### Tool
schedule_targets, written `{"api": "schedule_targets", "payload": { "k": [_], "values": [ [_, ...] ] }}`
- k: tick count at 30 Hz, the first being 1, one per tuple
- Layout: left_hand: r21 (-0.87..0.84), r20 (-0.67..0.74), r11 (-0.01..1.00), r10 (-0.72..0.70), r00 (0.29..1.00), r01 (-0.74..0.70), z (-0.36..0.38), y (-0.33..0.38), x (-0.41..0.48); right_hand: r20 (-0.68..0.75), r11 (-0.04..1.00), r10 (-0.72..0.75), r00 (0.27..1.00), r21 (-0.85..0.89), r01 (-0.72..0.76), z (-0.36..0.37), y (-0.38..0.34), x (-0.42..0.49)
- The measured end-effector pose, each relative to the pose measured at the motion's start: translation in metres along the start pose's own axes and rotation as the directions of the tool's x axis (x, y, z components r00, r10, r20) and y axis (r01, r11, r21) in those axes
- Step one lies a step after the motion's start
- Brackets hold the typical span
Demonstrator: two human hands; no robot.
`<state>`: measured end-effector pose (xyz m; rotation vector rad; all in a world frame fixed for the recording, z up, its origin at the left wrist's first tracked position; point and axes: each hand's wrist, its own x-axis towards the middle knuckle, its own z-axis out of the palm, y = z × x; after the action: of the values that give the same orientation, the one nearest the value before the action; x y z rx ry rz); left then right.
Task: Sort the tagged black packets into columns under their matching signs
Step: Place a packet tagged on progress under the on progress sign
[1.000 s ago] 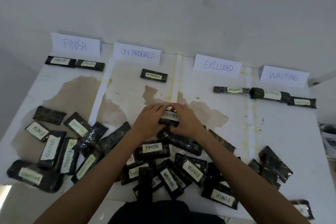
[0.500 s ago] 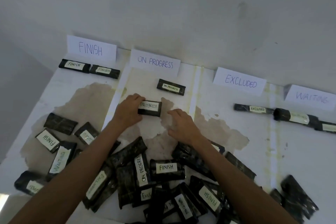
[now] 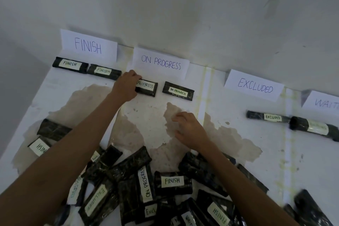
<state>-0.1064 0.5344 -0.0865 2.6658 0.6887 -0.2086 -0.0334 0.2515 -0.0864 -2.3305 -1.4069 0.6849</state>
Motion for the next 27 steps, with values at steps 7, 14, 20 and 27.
{"api": "schedule_targets", "payload": {
  "k": [7, 14, 20, 27],
  "values": [
    [-0.043, -0.084, 0.998, 0.050, 0.995, -0.054, 0.006, 0.005, -0.021, 0.018, 0.987, 0.037, 0.999, 0.157, -0.040, -0.031, 0.014, -0.032],
    [-0.191, -0.053, 0.978, 0.081, 0.995, -0.090, 0.041, 0.064, -0.088, 0.237, 0.987, 0.125, 0.963, -0.129, -0.097, -0.031, 0.005, -0.100],
    [-0.294, 0.009, 0.944, 0.161, 0.987, -0.151, 0.082, 0.111, -0.143, 0.225, 0.915, 0.149, 0.963, -0.401, -0.048, 0.002, -0.009, -0.124],
    [-0.421, -0.045, 0.887, 0.187, 0.981, -0.188, 0.083, 0.151, -0.170, 0.049, 0.977, 0.208, 0.977, 0.046, -0.210, -0.027, -0.013, -0.132]
  ]
}}
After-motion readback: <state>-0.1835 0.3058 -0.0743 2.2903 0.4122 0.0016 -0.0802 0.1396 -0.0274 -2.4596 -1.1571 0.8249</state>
